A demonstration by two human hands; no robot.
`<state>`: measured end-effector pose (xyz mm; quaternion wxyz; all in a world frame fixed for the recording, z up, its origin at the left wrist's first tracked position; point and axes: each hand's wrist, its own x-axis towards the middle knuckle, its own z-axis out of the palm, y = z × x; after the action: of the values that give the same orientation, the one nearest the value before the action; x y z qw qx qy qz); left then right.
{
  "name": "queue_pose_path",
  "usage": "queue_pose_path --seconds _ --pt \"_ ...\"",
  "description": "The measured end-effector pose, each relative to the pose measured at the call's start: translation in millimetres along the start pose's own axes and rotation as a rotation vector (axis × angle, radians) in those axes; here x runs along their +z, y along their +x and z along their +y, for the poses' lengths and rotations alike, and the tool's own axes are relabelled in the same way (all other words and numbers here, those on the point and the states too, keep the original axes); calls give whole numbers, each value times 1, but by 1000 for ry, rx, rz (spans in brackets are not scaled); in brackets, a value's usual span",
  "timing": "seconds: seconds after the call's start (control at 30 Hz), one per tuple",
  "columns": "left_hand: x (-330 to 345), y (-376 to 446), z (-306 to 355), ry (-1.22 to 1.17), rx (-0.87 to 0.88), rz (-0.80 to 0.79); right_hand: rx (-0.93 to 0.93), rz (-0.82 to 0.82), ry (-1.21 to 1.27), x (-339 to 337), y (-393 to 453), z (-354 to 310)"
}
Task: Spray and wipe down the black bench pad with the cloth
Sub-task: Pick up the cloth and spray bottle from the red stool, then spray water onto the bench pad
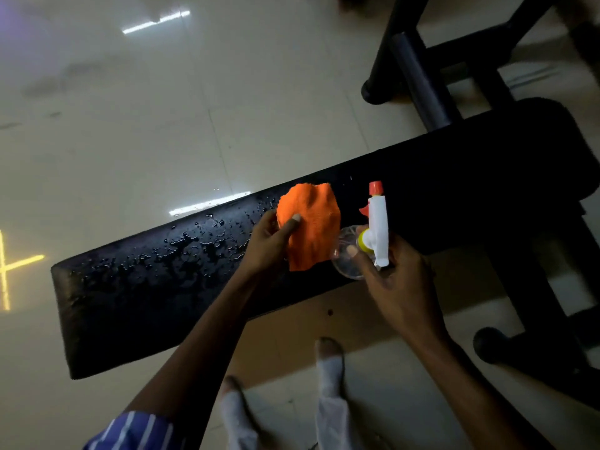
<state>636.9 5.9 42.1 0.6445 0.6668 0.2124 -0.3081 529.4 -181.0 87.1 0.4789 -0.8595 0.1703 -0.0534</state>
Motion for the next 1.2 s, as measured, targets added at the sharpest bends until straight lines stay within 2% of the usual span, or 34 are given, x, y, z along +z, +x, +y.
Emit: queue_pose_path --seconds 0.13,0.2,0.27,0.33,0.4,0.47,0.67,0.8,0.9,1.07,1.13,1.2 --pt "-2 11 -21 397 115 189 -18 -52 -5 3 14 20" --pt "-10 4 -28 510 214 267 -5 -76 -5 6 18 20" --pt "-20 -9 -33 571 312 272 -6 -93 -2 10 19 15" --pt "-28 -23 -37 523 342 113 -13 -122 3 15 18 7" --pt "-31 -38 -45 476 287 -104 11 -145 26 22 16 2" --pt "-31 -51 -53 511 277 -203 58 -176 65 30 13 -4" --pt "-35 -76 -63 419 387 -58 148 -308 220 56 2 -27" --pt "-52 -101 -75 426 420 -19 269 -290 292 76 0 -38" --pt "-58 -119 -85 431 376 -48 431 -323 379 95 1 -54" --pt "-76 -130 -101 328 172 -152 469 -387 377 128 -12 -58" --pt "-93 -127 -105 345 205 -77 433 -437 310 134 -19 -54" --pt "-112 -119 -106 440 280 109 391 -500 231 134 -24 -52"
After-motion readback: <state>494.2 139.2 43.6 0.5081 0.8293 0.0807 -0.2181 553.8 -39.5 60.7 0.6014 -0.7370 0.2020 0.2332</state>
